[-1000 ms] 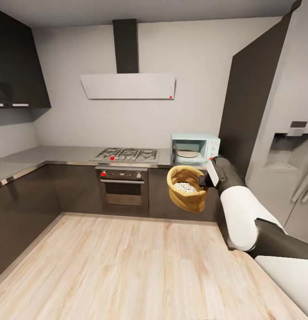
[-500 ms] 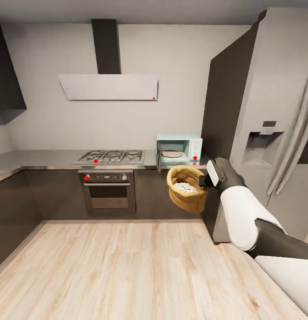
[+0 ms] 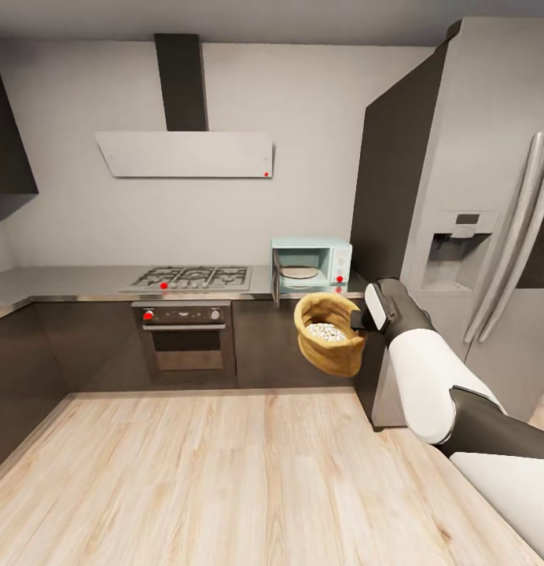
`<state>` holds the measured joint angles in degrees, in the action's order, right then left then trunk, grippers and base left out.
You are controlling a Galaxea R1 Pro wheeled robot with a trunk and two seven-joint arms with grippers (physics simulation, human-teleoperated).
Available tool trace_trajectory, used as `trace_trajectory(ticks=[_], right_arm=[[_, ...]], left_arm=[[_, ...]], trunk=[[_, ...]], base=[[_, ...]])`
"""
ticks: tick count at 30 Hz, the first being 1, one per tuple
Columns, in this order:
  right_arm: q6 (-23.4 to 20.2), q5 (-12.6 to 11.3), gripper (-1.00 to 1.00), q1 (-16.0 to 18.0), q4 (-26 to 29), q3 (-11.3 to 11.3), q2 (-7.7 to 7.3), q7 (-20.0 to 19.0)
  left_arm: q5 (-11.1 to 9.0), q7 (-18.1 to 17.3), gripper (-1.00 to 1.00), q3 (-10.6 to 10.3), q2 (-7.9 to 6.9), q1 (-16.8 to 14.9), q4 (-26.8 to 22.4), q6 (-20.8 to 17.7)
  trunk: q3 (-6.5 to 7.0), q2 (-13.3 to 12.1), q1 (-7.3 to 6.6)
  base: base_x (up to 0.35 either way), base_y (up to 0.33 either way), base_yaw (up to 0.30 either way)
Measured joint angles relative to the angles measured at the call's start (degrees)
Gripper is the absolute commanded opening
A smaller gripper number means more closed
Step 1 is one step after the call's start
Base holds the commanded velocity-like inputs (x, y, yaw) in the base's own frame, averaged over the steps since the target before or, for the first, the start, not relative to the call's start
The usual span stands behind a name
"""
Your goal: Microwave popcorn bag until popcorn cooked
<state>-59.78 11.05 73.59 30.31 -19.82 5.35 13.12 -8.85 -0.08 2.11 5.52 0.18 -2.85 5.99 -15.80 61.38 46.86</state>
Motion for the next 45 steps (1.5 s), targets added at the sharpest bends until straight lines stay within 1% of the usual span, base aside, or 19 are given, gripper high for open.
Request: trace_trajectory(ticks=[7, 45], right_arm=[[0.0, 0.12, -1.0, 0.0, 0.2, 0.01, -0.06, 0.26], [0.0, 0.06, -1.0, 0.0, 0.12, 0.02, 0.0, 0.08]], left_arm=[[0.07, -0.01, 1.0, 0.0, 0.0, -0.01, -0.06, 0.0], [0.13, -0.08, 1.0, -0.08, 0.0, -0.01, 0.03, -0.09]], trunk=[[0.0, 0.0, 0.0], [0.0, 0.01, -0.03]], base=[[0.033, 0.0, 0.0], [0.321, 0.0, 0.0]])
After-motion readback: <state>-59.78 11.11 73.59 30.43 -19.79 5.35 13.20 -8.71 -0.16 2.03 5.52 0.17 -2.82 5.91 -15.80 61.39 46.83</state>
